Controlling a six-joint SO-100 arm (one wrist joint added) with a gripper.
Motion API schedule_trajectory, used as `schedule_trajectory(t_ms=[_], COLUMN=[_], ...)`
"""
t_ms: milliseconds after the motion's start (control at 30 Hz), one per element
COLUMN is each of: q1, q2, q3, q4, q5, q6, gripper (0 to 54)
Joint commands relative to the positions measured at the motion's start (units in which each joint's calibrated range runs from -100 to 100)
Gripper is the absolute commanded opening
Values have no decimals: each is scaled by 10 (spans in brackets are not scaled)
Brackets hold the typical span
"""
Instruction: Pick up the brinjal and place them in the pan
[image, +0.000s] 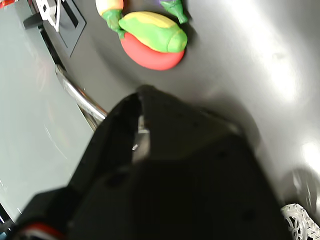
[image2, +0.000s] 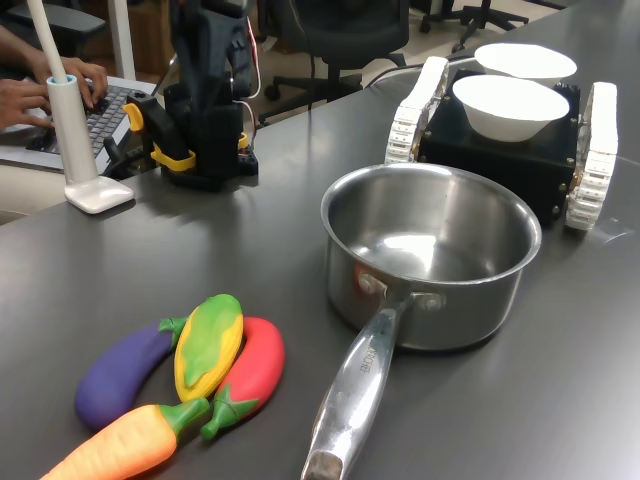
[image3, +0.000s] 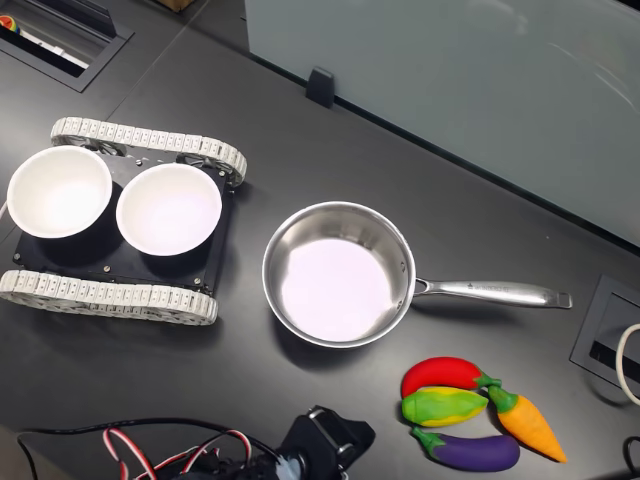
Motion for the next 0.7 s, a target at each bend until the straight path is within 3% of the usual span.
schedule_trajectory(t_ms=[0, 233, 667], q1=[35, 74, 131], q2=[30, 76, 140], q3=[-42, -46, -53], q4=[-24, -60, -102], q5=[9, 24, 55], q6=[6, 5, 1], gripper=[0, 3, 150])
